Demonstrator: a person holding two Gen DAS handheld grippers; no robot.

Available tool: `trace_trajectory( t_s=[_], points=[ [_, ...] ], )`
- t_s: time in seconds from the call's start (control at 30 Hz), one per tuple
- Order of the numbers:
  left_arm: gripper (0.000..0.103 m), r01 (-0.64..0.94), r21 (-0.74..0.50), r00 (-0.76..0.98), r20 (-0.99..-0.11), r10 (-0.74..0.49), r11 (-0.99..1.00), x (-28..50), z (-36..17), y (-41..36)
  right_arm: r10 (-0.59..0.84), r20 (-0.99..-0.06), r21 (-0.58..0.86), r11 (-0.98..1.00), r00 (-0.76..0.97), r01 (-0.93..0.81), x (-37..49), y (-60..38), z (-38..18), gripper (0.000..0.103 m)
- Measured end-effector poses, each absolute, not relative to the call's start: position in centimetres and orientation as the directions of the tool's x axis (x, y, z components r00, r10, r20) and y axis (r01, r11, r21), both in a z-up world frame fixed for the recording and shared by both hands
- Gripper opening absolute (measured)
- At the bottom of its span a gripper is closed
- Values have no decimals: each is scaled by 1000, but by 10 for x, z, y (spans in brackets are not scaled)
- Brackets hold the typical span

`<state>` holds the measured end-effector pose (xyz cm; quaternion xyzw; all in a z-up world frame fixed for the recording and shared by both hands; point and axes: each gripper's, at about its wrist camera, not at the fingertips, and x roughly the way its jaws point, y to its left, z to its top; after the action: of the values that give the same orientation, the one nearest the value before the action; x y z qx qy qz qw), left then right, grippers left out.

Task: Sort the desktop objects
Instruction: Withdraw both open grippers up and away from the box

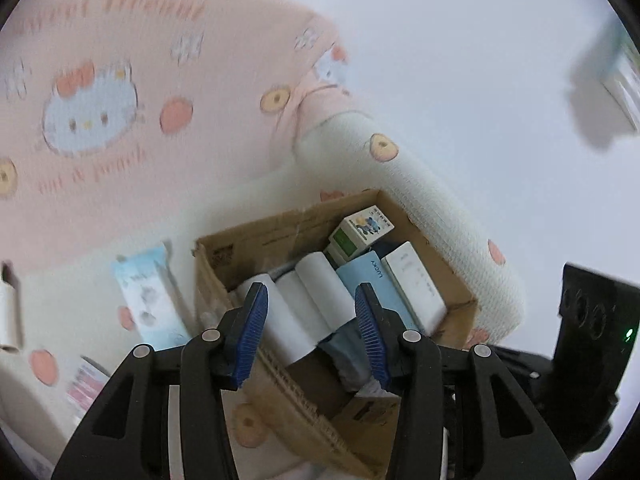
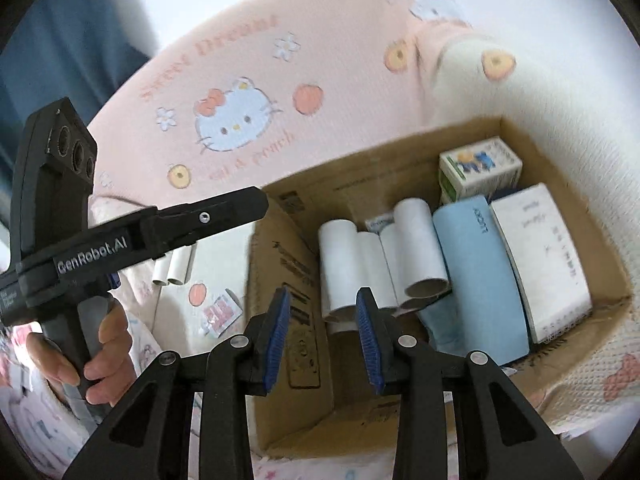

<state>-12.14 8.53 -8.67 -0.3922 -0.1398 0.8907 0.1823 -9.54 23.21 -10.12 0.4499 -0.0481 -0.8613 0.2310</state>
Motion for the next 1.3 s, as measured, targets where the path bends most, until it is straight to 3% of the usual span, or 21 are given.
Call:
trace_trajectory(
  t_s=[0.3, 0.53, 0.7, 0.9, 1.0, 1.13, 1.3],
  points=[
    [50, -234, -415, -626, -628, 463, -879, -83, -83, 81, -355, -769, 212, -926, -532, 312, -68, 229, -100, 31],
    [53, -169, -383, -588, -701, 404, -908, -57, -95, 80, -192, -789, 33, -962, -584, 272, -43, 202, -94, 33],
    [58, -194, -339, -567, -727, 387, -921, -35, -91, 87, -205, -800, 78, -967, -564, 241, -30, 204, -91, 44],
    [61, -223, -383, -585, -682, 438, -896, -12, -68, 87, -209, -805, 140, -977, -555, 163, -20, 226, -74, 45],
    [63, -224, -338, -616, -678, 402, -914, -10, -55, 84, -158, -795, 81, -985, -586, 155, -15, 221, -57, 50],
    [73, -208, -262, -652, -681, 333, -942, -8, -37, 74, -138, -789, 48, -985, -598, 163, -9, 210, -41, 58],
    [78, -153, -236, -685, -674, 275, -960, -8, -23, 56, -165, -812, 88, -983, -560, 162, -12, 203, -35, 62]
  ],
)
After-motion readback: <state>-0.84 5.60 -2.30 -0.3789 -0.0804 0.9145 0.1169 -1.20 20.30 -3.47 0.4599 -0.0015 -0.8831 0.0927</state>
